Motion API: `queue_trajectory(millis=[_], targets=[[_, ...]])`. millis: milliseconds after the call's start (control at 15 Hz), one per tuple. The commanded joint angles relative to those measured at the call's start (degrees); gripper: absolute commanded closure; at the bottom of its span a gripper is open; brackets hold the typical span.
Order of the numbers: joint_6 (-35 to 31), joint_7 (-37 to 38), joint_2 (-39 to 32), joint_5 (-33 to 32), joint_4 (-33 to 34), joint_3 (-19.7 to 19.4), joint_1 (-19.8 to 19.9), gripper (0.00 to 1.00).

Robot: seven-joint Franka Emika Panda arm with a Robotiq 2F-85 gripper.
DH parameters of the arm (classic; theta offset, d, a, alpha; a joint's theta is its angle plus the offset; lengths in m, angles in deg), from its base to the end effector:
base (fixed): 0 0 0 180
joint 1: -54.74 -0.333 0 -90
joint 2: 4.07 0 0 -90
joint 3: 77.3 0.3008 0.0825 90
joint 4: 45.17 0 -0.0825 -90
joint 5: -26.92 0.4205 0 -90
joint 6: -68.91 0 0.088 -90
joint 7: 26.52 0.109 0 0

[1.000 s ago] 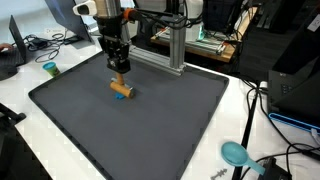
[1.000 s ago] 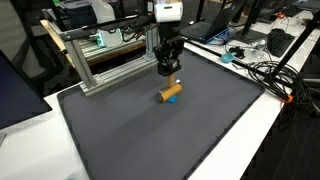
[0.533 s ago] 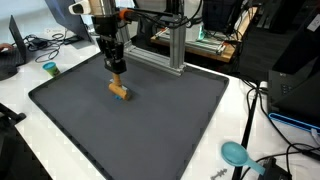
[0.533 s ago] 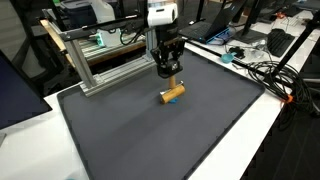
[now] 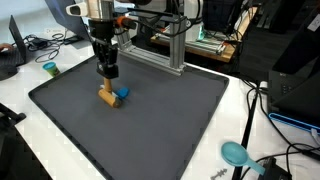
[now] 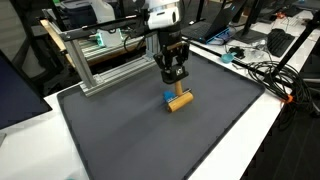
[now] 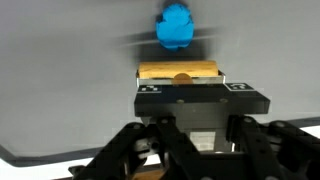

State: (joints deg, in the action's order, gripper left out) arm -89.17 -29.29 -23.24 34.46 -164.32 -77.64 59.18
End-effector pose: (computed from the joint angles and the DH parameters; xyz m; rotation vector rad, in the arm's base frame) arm 0.6347 -0.0584 0.2578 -3.0417 0.2255 -0.5362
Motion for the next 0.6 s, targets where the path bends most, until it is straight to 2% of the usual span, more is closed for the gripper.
queue_trajectory(millis=[0, 267, 467, 533], targets=[[-5.0, -2.8, 9.3, 1.3, -7.7, 0.8, 1.9, 0.78], [-5.4, -5.9, 15.5, 1.9, -12.3, 0.8, 2.0, 0.78], [-2.7, -9.0, 18.6, 2.8, -14.6, 1.1, 1.9, 0.78], [-1.1, -12.1, 19.0, 4.5, -14.7, 1.6, 1.8, 0.78]])
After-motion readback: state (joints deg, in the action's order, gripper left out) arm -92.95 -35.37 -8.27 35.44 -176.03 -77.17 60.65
